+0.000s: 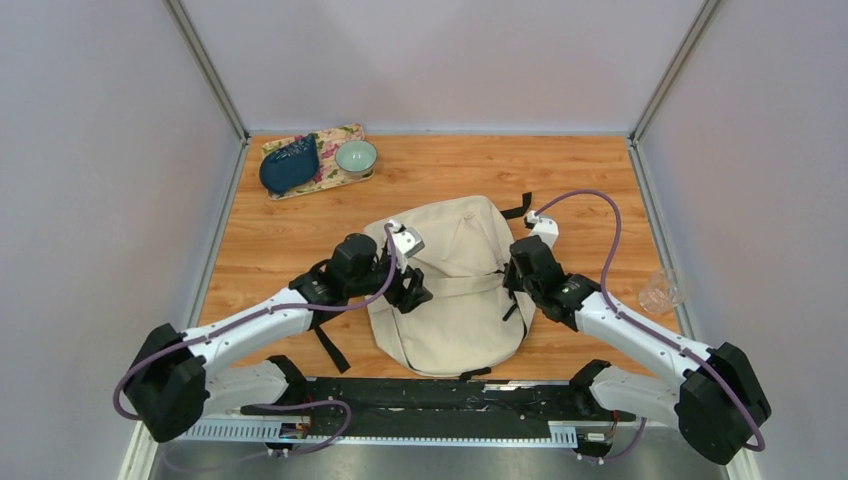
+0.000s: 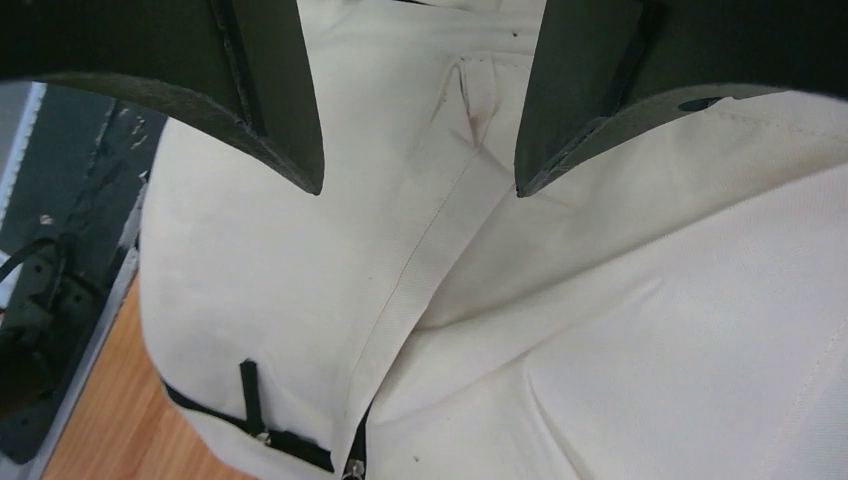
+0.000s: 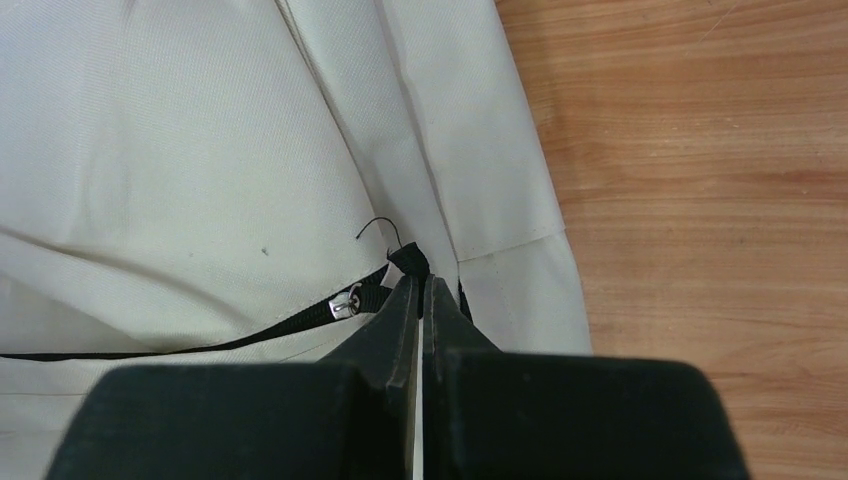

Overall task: Pack the student bag
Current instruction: Zip the student bag at the center of the board.

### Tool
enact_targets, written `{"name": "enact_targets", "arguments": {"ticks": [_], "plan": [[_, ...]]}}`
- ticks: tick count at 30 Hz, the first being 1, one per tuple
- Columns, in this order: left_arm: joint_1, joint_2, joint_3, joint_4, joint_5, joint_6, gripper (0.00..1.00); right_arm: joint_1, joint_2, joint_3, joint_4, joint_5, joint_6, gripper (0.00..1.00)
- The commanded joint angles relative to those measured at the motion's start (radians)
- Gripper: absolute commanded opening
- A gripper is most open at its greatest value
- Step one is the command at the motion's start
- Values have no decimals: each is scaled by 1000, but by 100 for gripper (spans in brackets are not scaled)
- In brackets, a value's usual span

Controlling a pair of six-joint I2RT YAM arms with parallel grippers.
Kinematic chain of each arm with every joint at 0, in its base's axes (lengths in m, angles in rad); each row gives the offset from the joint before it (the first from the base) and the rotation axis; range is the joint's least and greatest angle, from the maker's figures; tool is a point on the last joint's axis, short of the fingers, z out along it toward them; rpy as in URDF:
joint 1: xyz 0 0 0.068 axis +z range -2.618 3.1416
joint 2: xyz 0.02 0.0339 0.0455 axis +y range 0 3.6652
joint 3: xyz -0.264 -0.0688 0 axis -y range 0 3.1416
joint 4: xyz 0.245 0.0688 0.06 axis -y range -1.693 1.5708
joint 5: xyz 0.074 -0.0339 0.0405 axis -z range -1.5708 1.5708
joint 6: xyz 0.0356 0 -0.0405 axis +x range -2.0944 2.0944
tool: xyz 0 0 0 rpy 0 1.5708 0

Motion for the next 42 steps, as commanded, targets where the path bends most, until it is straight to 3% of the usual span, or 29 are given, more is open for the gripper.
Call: {"name": "enact_targets", "arguments": {"ticks": [1,11,14,17,19,20,22,23,30,34,35,36,37,38,39,40,42], "plan": [[-24,69,41,91,-17,161,77,-5,-29,5,11,-19,16,0],[-35,190,8,213,15,184,78,-4,-60,12,-1,-39,37,0],[-40,218,16,212,43,163,72,-4,-63,11,-3,-40,39,0],[-44,238,24,174,62,154,53,-5,-58,14,0,-40,38,0],[-48,244,13,157,73,144,33,-4,-47,15,11,-37,39,0],[-48,242,8,151,72,144,17,-4,-41,15,12,-32,38,0],[-48,235,-7,128,60,144,0,-5,-25,24,-3,16,34,0],[-48,230,-11,103,47,144,0,-5,-21,34,-15,39,34,0],[-38,141,-110,85,-183,144,0,-17,-38,15,-63,120,57,0],[17,87,-160,126,-172,97,0,-19,-69,-9,-28,63,56,0],[28,89,-156,114,-165,85,2,-19,-76,-18,-14,46,47,4],[47,90,-131,100,-172,68,12,-17,-93,-25,15,29,39,20],[54,93,-117,85,-177,33,24,-17,-99,-32,17,24,44,29],[60,93,-105,56,-180,17,53,-19,-107,-35,16,27,47,39],[63,90,-90,46,-195,3,64,-17,-122,-37,9,35,51,54],[64,74,-84,34,-207,-26,72,-17,-130,-44,8,58,59,60],[64,44,-84,20,-223,-47,75,-22,-136,-51,-6,70,65,71]]}}
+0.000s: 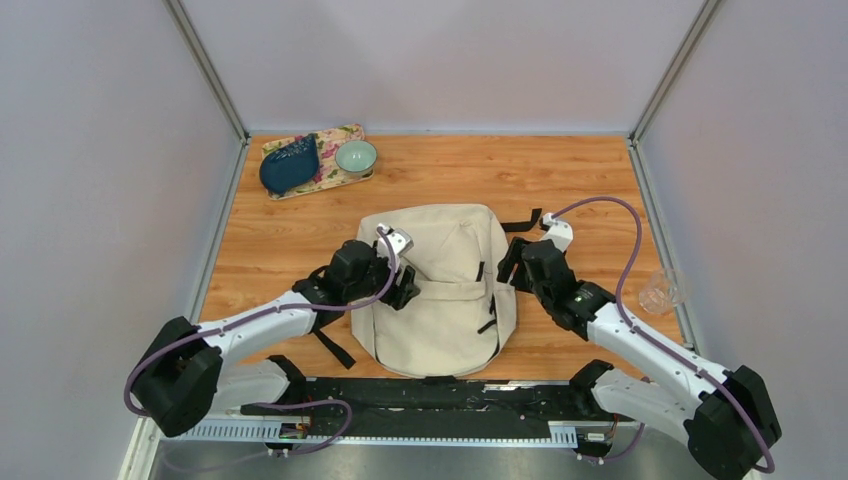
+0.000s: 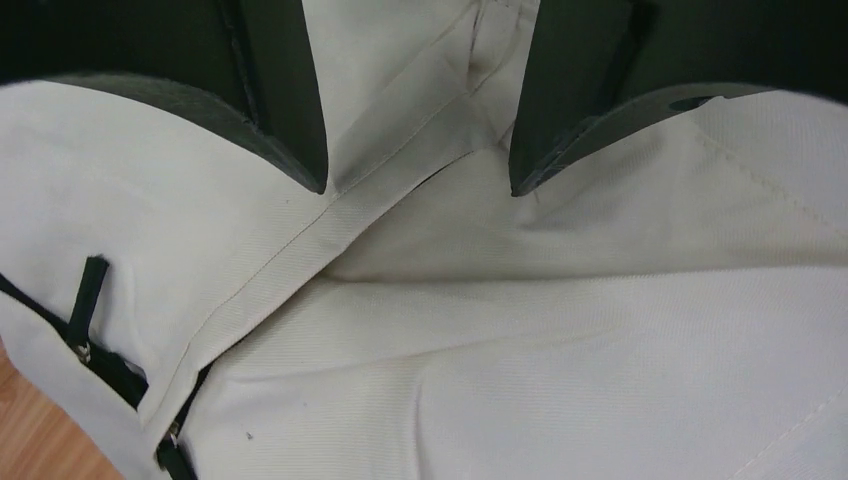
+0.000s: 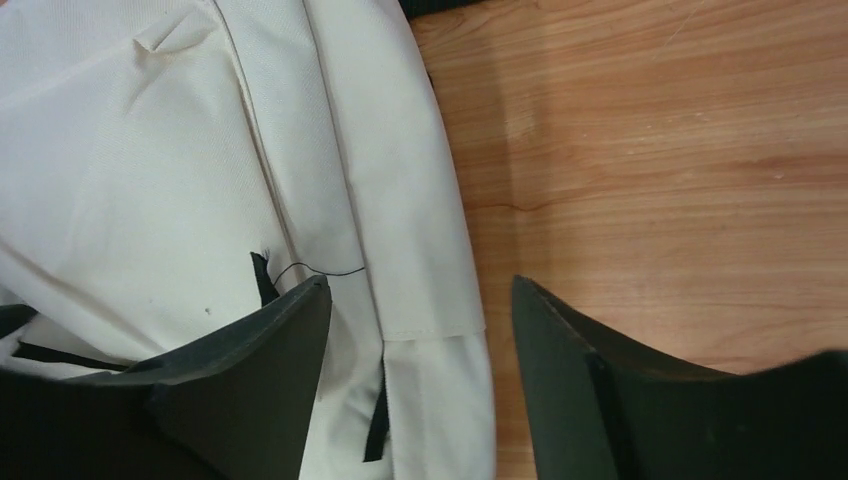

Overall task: Pack the student bag
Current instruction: Zip the student bag at the center of the board, then adjust the student bag at the center of the board.

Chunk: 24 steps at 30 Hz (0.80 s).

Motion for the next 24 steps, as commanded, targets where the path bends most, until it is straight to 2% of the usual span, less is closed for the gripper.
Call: {"name": "enact_targets", "arguments": {"ticks": [1,6,8,12,13,14,18,24], "plan": [[19,-89,18,-112,-111,-101,75,-8,-39,-23,-6,68,5,72],[28,-236,-28,-121,-285,-171,77,-28,-71,-66,-24,58,31,77],[48,-293,-38,-138,-342,-204,77,-45,-91,-98,-3,21,45,78],[80,-349,-107,-229,-564,-272,78,-99,-106,-132,38,-68,68,79],[98,-359,-123,-241,-572,-305,78,-106,-108,-135,43,-103,70,79],[115,-361,-141,-241,-565,-320,79,-113,-105,-138,48,-118,73,79],[250,-320,-250,-165,-336,-415,79,-126,-97,-156,77,-172,97,79],[273,-118,-253,-4,-104,-466,79,-130,-70,-227,190,-306,181,79]]}}
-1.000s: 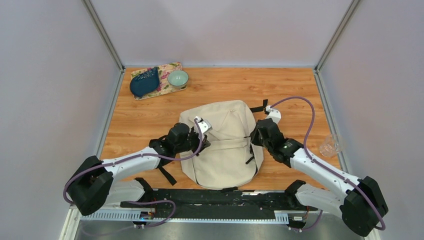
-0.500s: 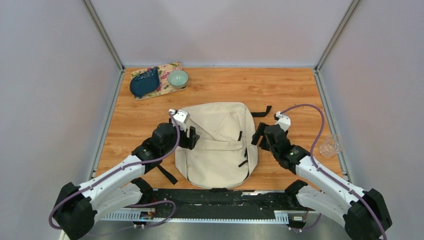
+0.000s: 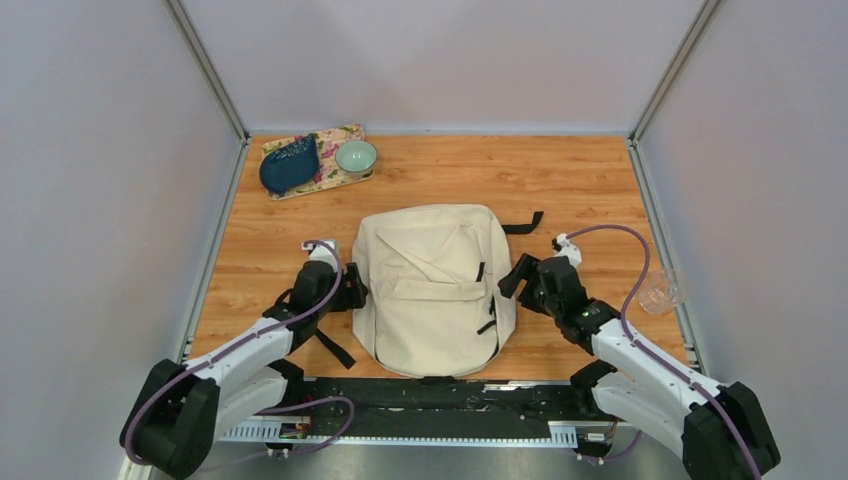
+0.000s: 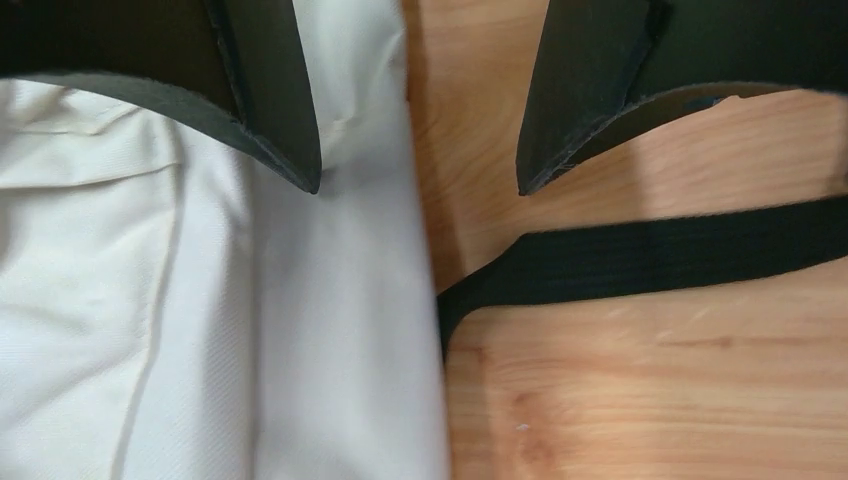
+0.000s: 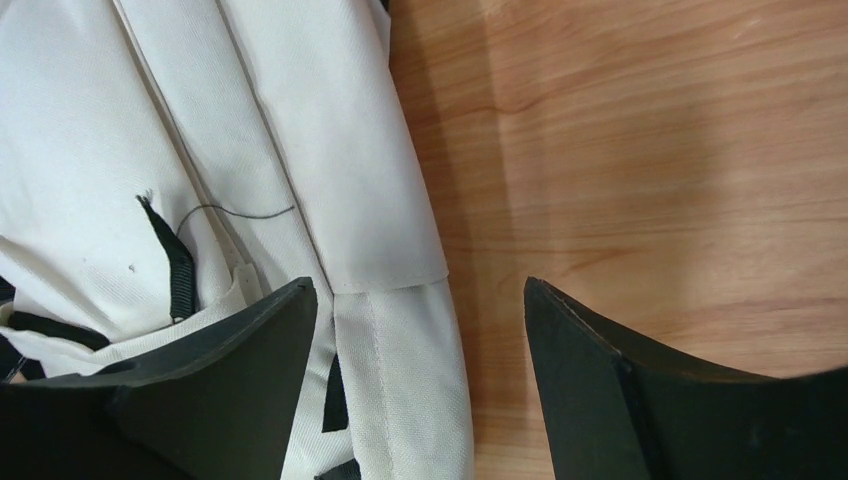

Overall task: Pack the student bag
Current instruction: Adjust the student bag at the center of the board.

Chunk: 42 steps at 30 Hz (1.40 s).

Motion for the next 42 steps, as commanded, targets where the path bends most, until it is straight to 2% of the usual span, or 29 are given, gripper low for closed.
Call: {"name": "enact_targets", "arguments": {"ticks": [1,7,11,14,18,20,22,24,27,34,37,42], "plan": [[4,152,23,139,245,-79,79,-4,38,-49,140,-137,87,79],[5,333,110,312,426,-128,79,-4,152,-64,223,-261,128,77],[5,410,195,352,498,-139,79,-4,248,-15,268,-311,105,77],[4,457,267,352,533,-136,79,-3,328,64,240,-312,59,76],[11,457,328,291,458,-84,79,-4,383,193,148,-303,-14,75],[20,457,362,222,437,-50,80,-4,377,244,86,-242,-31,75],[39,450,425,151,389,-14,80,-4,339,272,30,-174,-42,75],[51,425,448,101,323,13,80,-4,302,321,-54,-44,-73,78],[79,408,489,38,290,33,80,-6,236,396,-145,89,-113,81],[90,333,564,-114,185,-4,81,-15,175,532,-205,349,-146,86],[90,250,519,-151,122,-30,81,-43,195,555,-171,347,-175,88],[90,128,373,-122,61,-31,82,-89,253,553,-205,286,-211,90]]}}
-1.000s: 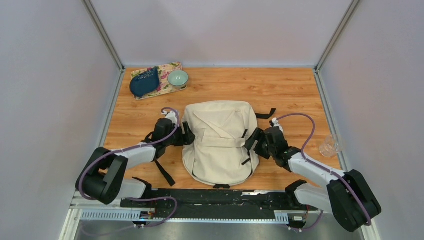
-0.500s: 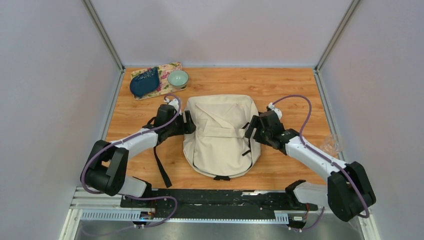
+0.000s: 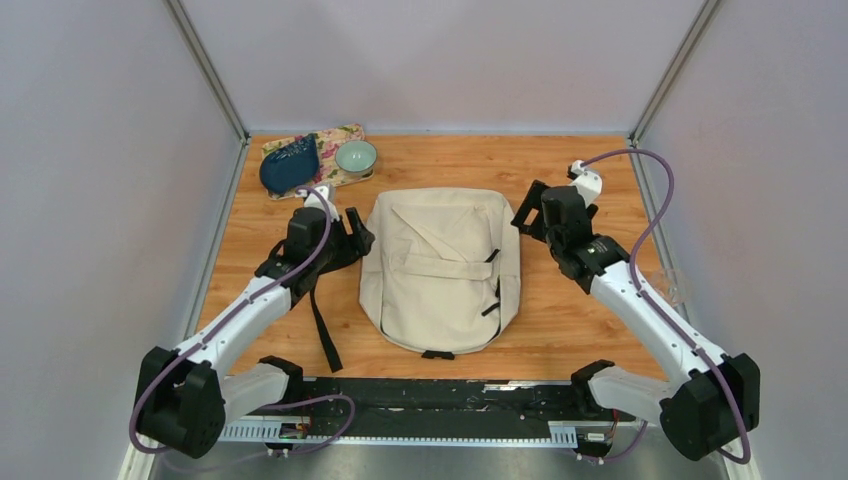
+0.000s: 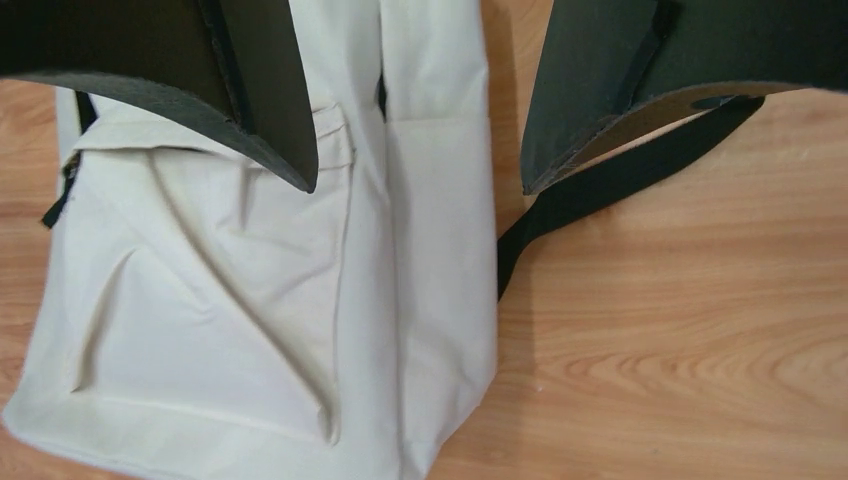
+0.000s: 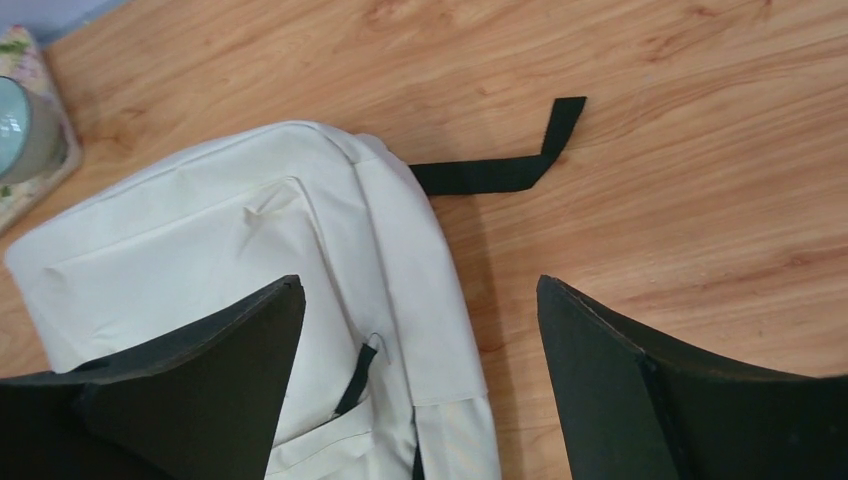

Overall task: Pack the student bag
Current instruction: Adjust the student bag at the center of the board, then reset both arms

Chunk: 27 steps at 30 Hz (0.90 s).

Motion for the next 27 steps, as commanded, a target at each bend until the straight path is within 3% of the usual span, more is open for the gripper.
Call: {"name": "enact_targets", "arguments": {"ticks": [1,5,11,27], "plan": [[3,-72,-90,-44,-89,-10,82,-20,31,-18,-26,8,-58,90],[5,-75,-76,-96,-91,1,82,-23,6,-110,13,-57,-55,90],[3,-84,-97,-104,-86,-24,82,-23,-11,-124,-21,-132,-56,90],[5,-132,-61,-213,-146,-59,83,-26,-101,-156,-32,-100,-92,91]]}}
